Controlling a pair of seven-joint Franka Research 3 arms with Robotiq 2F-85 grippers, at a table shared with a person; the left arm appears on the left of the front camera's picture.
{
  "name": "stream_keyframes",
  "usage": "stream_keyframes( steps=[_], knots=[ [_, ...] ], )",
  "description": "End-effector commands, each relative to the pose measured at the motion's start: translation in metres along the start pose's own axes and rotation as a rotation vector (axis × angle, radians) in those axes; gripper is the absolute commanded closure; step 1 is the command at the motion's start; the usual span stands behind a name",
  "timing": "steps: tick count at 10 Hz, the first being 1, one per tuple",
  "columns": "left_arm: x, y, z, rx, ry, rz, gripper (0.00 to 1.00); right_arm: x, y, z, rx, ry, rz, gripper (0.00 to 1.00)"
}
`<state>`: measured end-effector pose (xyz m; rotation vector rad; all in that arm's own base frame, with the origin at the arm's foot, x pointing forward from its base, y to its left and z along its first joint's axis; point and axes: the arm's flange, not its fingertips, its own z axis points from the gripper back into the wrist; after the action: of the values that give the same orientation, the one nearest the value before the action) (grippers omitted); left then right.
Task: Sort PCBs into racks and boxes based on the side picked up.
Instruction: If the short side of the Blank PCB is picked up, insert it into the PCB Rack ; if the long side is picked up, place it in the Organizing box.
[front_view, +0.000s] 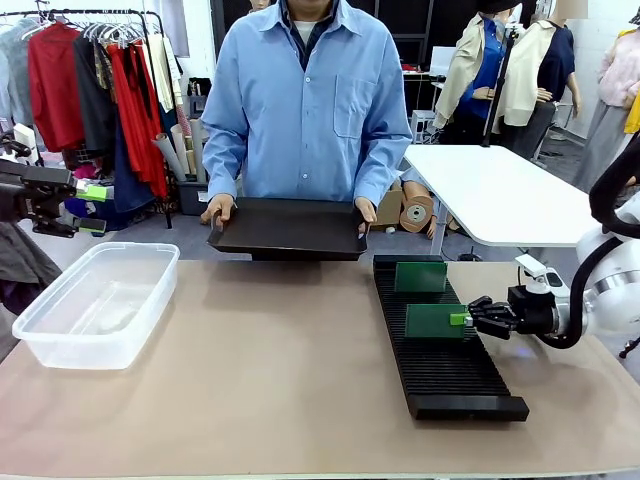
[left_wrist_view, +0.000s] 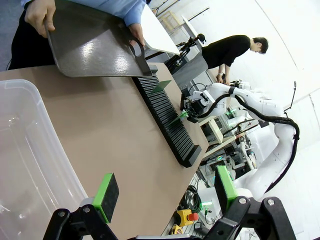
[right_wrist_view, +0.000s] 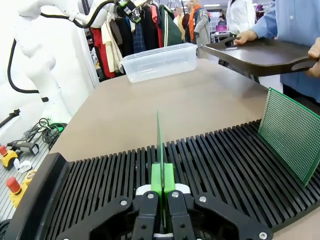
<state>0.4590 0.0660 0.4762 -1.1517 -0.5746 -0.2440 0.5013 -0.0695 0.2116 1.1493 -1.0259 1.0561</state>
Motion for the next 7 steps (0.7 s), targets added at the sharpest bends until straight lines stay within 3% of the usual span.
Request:
stream_keyframes(
  steps=[1, 4, 5, 7],
  knots=[
    [0.0002, -0.0010, 0.0004, -0.003, -0.001, -0.001, 0.00, -0.0088, 0.0028, -0.0075, -0.047, 0.098, 0.061, 1.00],
    [0.0002, -0.0010, 0.0004, -0.003, -0.001, -0.001, 0.00, -0.0087, 0.0021, -0.0048, -0.028, 0.067, 0.044, 1.00],
    [0.0002, -0.0010, 0.0004, -0.003, -0.001, -0.001, 0.00, -0.0064, 0.0032, -0.0030, -0.023, 0.054, 0.034, 0.87],
    [0.0002, -0.0010, 0.0004, -0.003, -0.001, -0.001, 0.00, -0.0043, 0.0040, -0.0005, -0.025, 0.037, 0.011, 0.48]
  ],
)
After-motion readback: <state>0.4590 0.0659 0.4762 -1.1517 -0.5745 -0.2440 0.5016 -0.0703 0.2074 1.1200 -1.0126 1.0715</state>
